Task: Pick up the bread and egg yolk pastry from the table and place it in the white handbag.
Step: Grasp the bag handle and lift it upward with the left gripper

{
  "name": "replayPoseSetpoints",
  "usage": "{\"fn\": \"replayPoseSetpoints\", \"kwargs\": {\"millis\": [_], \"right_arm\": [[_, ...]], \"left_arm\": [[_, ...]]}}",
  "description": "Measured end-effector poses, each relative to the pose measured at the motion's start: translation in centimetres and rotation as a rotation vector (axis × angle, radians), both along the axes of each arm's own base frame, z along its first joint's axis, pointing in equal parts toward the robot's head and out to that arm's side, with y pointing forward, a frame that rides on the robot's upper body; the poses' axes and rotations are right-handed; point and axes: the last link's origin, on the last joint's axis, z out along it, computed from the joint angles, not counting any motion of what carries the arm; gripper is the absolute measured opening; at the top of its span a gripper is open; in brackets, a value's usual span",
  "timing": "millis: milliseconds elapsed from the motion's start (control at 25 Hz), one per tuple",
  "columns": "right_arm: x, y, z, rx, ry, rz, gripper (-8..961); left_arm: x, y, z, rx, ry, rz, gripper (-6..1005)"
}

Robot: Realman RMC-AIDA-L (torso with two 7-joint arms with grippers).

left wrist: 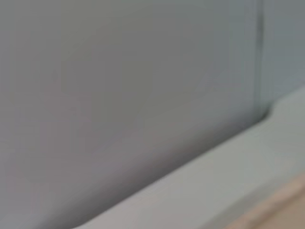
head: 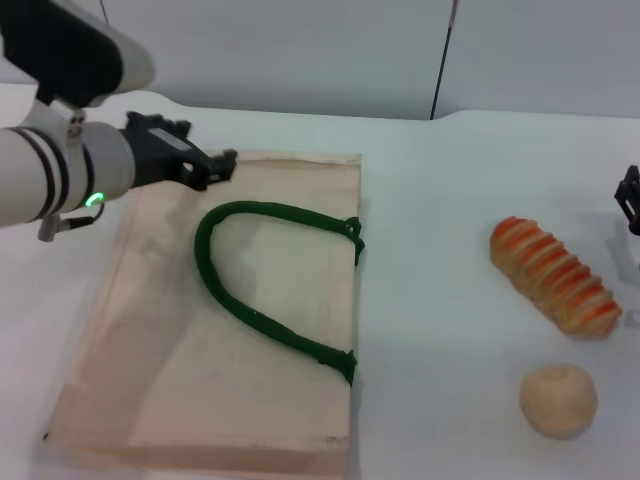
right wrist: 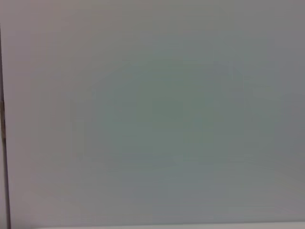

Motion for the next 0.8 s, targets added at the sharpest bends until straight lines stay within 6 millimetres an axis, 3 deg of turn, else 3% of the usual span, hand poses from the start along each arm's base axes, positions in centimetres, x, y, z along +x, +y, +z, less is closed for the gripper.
{"fn": "replayPoseSetpoints", "kwargs": {"millis": [360,560,800], "right_arm": [[0.1,0.1,-0.1,-0.015,-0.003,-0.008,860],[0.1,0.1,-0.1,-0.015,-0.002,-0.008,860],[-0.1,0.3,-0.1,-0.015,-0.002,-0.001,860]], "left_arm": [[1.7,-0.7,0.8,-0.102,0.088,-0.002,673],[1.9,-0.9,2.3,-0.128,0.106,0.022,673],[1.8,-1.3,2.4,-0.168,0.106,0.062,674]]}}
